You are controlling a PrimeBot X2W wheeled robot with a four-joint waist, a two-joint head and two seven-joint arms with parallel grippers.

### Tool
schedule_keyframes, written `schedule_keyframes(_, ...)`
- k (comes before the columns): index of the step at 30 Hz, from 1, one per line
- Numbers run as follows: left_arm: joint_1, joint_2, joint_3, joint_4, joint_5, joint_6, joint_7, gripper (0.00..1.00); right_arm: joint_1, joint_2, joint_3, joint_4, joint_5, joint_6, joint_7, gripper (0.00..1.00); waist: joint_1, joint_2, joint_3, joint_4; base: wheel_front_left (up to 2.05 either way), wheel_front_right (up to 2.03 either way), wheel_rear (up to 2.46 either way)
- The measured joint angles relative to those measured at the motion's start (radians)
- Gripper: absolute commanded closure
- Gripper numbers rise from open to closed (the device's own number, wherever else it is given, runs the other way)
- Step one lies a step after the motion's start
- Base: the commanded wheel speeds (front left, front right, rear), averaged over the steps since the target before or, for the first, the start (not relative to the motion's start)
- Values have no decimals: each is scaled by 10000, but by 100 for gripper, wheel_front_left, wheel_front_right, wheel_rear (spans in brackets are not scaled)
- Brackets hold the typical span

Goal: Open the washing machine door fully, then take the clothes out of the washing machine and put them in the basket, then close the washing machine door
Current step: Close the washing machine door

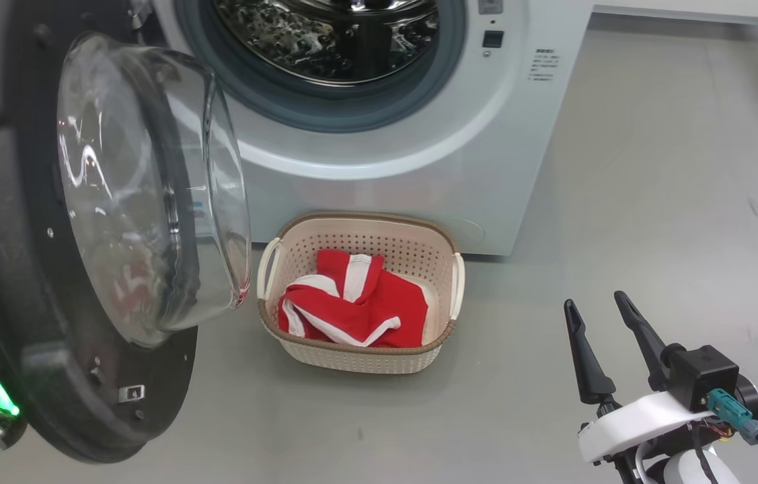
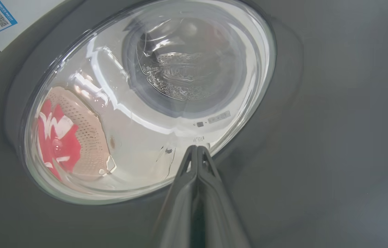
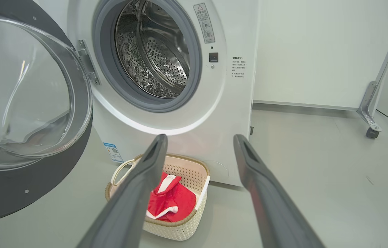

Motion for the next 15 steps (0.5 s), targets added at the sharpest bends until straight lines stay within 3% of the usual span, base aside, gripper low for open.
schedule_keyframes(15, 547, -759, -188, -909, 10, -2, -119, 100, 11, 100, 113, 132, 54, 2, -94, 0, 0, 0, -146, -1308, 0, 0, 0)
